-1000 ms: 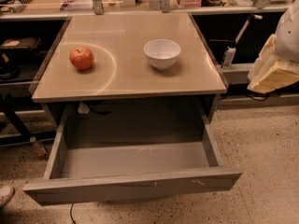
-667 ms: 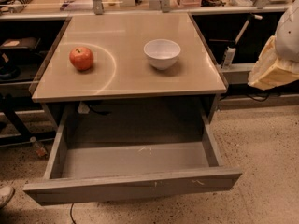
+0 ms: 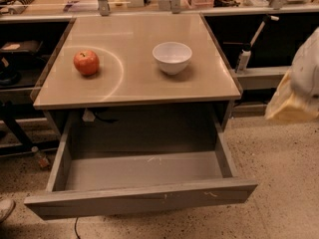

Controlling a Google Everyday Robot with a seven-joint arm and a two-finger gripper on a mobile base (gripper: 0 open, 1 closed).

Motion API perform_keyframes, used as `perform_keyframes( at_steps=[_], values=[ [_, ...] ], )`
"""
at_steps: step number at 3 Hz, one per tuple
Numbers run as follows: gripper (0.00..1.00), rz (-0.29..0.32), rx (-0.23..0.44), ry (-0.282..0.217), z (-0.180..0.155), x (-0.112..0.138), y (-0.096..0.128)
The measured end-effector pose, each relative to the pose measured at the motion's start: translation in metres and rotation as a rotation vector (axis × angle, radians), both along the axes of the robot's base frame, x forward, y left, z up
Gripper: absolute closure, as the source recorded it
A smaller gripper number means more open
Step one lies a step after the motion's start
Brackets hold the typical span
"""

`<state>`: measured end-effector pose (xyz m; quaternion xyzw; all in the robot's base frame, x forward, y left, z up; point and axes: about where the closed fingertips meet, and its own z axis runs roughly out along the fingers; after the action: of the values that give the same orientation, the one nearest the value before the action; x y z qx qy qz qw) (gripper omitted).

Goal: Close top drawer

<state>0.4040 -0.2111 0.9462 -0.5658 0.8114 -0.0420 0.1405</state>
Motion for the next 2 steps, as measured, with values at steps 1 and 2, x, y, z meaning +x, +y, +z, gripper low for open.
perform_keyframes(
  at_steps=[1,2],
  values=[
    [1.0,-0.03,0.004,0.111,-0.068,-0.029,0.007],
    [1.0,-0.058,0.034,0.243,-0.139,-0.05,0.008]
  ],
)
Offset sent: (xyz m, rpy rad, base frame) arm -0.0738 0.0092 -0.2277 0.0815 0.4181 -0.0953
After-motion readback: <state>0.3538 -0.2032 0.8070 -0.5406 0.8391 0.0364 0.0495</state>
